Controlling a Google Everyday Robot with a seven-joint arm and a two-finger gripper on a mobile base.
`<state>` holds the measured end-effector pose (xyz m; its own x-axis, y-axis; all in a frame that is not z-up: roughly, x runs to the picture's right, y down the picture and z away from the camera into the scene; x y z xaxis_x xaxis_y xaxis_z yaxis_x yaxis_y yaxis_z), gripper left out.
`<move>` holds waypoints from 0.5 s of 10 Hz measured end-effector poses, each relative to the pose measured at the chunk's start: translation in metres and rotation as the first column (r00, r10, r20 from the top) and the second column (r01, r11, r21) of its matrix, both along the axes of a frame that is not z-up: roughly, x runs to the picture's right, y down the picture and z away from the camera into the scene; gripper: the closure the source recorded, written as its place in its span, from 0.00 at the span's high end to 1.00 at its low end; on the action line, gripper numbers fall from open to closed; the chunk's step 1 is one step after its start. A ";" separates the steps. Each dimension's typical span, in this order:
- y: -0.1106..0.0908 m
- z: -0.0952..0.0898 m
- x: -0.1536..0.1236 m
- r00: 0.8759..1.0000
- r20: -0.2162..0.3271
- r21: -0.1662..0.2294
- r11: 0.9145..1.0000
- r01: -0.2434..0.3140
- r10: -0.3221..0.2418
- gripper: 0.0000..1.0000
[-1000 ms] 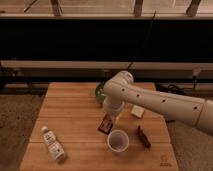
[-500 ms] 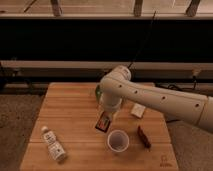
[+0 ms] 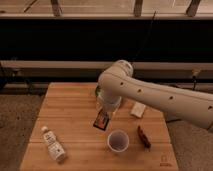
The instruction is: Place the eraser in the ceramic cup
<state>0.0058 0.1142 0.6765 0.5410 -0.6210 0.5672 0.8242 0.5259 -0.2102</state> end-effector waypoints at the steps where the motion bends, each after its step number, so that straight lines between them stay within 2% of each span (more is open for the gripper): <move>1: 0.004 -0.001 0.004 1.000 -0.003 -0.006 1.000 -0.003 0.003 0.00; 3: 0.018 -0.005 0.016 1.000 -0.009 -0.007 1.000 -0.012 0.012 0.00; 5: 0.023 -0.011 0.021 1.000 -0.009 -0.007 1.000 -0.016 0.016 0.00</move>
<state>0.0265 0.1376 0.6656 0.5557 -0.6083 0.5667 0.8139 0.5373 -0.2212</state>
